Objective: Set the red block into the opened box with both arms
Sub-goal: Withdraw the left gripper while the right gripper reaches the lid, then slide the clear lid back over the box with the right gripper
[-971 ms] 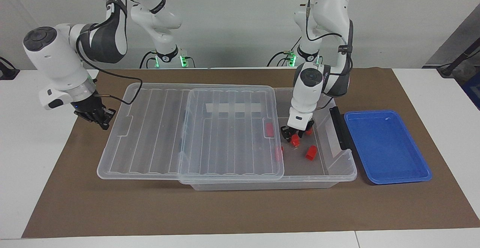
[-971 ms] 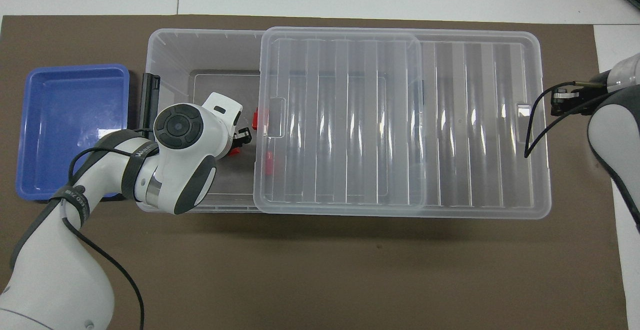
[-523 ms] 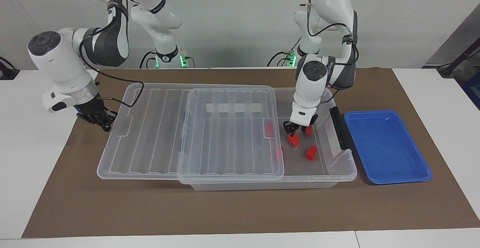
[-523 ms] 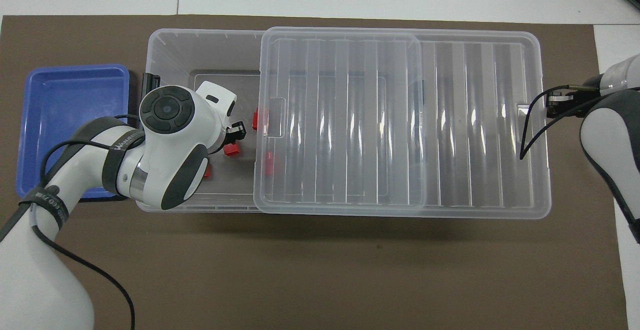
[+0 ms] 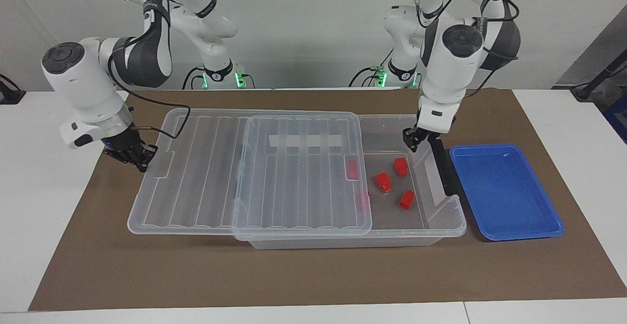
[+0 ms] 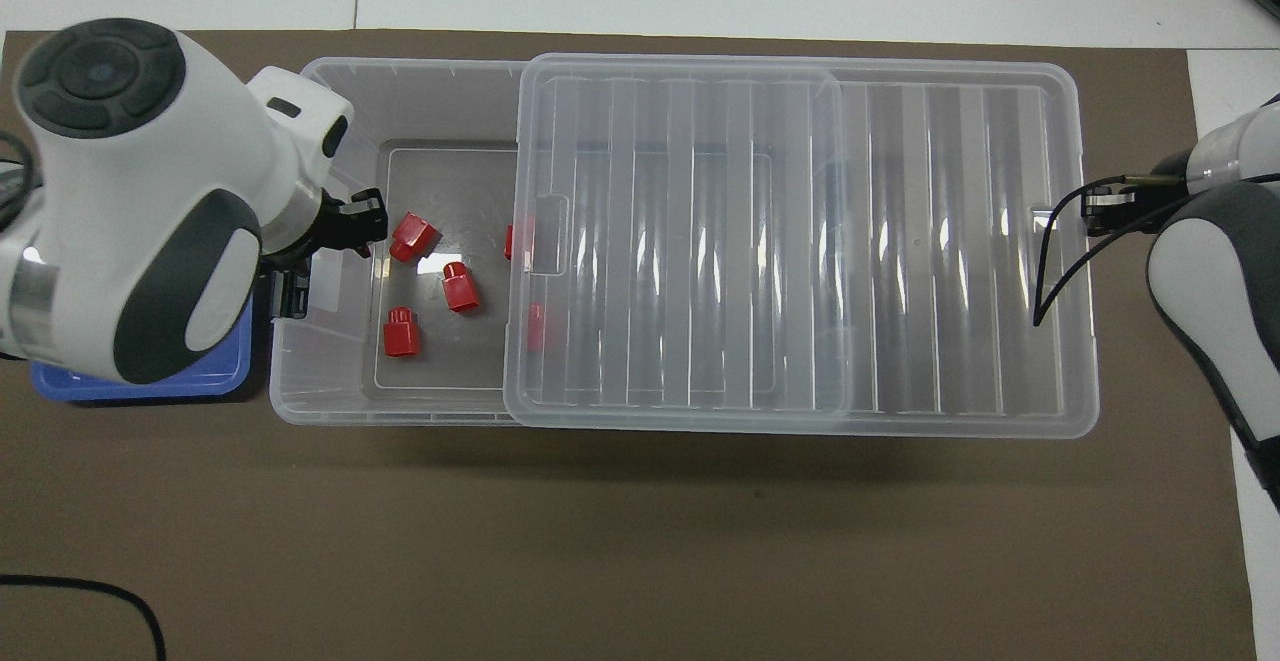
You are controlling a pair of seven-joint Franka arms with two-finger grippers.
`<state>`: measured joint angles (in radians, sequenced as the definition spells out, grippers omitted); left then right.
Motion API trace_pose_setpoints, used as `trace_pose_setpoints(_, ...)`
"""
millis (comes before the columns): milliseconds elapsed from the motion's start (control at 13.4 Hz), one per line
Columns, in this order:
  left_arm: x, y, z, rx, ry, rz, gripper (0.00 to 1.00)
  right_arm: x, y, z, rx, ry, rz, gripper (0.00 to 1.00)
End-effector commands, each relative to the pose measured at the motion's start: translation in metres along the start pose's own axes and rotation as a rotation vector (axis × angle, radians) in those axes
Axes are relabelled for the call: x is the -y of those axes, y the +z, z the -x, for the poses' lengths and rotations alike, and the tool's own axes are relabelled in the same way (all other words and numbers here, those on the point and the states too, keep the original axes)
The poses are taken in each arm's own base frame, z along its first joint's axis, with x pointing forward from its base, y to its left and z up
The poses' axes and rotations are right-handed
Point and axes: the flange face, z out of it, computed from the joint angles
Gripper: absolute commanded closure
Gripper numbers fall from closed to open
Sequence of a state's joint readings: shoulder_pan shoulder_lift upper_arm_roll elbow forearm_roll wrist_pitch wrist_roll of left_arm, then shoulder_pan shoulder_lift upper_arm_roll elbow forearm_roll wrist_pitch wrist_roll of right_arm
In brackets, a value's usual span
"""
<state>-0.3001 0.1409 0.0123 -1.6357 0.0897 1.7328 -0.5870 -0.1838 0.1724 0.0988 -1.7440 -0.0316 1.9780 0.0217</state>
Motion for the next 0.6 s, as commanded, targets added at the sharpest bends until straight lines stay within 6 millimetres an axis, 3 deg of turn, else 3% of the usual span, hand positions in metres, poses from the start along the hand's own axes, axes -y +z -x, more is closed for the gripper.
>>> trace_pose_setpoints(0,0.051,-0.033,-0.007,0.007,0.035,0.016,0.41,0.020,0.002,0.002,0.003,-0.094,-0.019,1.00)
trace_pose_setpoints(149,0.105,-0.052,-0.011,0.013,0.096,0.022,0.40,0.042,0.003,0.005,0.018,-0.159,-0.021,1.00)
trace_pose_setpoints(299,0.150,-0.068,-0.016,-0.010,0.157,0.031,0.00,0.065,0.002,0.010,0.037,-0.198,-0.022,1.00)
trace_pose_setpoints(523,0.181,-0.079,-0.016,-0.028,0.235,0.034,0.00,0.096,0.005,0.020,0.060,-0.250,-0.024,1.00)
